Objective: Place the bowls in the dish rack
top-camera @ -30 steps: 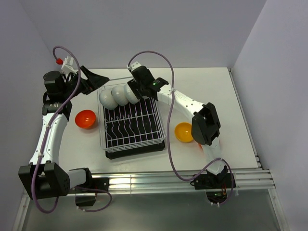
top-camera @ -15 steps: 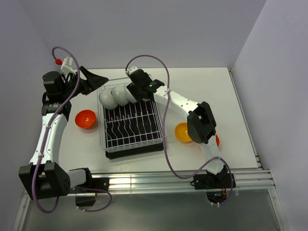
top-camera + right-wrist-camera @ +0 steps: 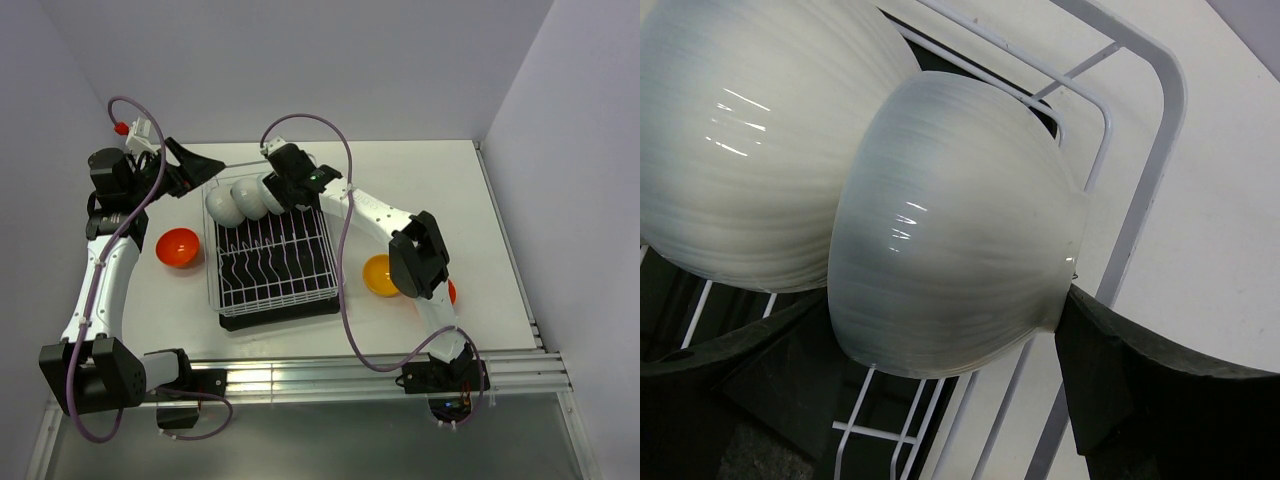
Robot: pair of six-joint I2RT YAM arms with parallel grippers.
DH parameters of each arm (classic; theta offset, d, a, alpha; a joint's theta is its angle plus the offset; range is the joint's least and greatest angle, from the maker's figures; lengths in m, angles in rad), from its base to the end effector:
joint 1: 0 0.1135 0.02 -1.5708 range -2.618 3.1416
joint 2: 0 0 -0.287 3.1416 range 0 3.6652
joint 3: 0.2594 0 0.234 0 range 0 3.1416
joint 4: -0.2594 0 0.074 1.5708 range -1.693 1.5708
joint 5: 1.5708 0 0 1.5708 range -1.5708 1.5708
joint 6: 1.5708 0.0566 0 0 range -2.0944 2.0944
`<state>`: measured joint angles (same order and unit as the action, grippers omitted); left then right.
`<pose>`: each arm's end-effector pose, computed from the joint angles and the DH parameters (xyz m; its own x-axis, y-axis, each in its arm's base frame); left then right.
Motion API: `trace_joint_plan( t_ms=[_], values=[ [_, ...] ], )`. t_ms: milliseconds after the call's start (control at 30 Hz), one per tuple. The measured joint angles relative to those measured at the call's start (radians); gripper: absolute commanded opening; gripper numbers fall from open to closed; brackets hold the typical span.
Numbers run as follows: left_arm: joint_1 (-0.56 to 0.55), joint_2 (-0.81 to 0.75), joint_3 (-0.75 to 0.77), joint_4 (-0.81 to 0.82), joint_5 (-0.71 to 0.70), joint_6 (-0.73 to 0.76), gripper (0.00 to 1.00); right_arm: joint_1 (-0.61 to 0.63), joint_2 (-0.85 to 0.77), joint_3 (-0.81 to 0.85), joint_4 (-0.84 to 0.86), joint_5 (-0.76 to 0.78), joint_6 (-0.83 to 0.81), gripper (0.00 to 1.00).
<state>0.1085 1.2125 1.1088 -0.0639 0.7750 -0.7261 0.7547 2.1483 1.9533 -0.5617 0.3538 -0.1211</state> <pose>0.2661 -0.0109 0.3995 -0.5280 -0.5347 -0.6598 0.3449 0.5749 -0.7419 0.3796 0.3300 0.2818 -0.4410 -0.5703 -0.6930 -0.5162 0.7929 -0.3240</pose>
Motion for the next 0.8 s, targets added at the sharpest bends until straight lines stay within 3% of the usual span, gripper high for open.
trace_joint_plan(
  t_ms=[167, 800],
  values=[
    [0.001, 0.0, 0.0, -0.001, 0.0, 0.0, 0.89, 0.0, 0.0, 0.002, 0.0, -0.004, -0.003, 0.99],
    [0.002, 0.0, 0.005, -0.024, 0.01, 0.022, 0.91, 0.0, -0.045, 0.014, -0.017, -0.075, 0.0, 1.0]
  ],
)
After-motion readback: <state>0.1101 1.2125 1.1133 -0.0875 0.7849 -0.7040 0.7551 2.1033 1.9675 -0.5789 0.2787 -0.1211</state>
